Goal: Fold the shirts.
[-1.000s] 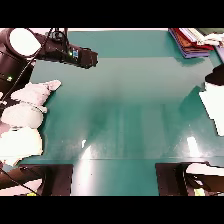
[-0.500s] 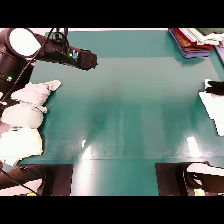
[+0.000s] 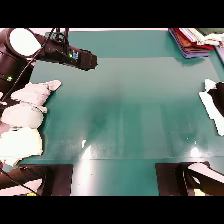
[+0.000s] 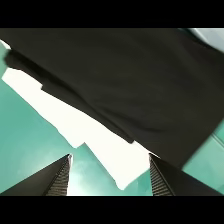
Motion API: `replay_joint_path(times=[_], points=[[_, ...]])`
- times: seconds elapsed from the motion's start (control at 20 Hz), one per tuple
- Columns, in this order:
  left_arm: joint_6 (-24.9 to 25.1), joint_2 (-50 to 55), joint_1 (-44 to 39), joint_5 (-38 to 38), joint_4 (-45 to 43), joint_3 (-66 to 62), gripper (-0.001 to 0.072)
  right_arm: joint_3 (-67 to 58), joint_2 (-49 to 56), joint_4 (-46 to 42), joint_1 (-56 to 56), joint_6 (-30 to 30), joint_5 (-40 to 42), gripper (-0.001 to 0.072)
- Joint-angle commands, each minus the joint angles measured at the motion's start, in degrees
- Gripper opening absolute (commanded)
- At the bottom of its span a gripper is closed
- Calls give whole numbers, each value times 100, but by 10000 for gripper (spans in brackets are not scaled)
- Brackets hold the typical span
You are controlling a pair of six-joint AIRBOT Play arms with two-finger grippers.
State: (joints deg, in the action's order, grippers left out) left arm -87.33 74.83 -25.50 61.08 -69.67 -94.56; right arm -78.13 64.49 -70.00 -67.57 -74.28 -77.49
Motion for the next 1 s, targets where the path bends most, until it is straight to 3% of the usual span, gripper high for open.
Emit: replay_joint_path(times=[0.0,0.2,0.7,0.85,0.95], points=[[44,4,0,-4,7,0,23,208,-457,737,-256,-37,68,559],[42,4,0,-39,4,-2,23,205,-798,2033,800,-35,365,557],[39,2,0,-337,4,-2,23,203,-1093,2013,5589,-31,518,524],[39,2,0,-621,4,-2,23,203,-957,1884,6492,-31,588,18],[39,2,0,-798,4,-2,23,203,-852,1888,6848,-26,595,21]])
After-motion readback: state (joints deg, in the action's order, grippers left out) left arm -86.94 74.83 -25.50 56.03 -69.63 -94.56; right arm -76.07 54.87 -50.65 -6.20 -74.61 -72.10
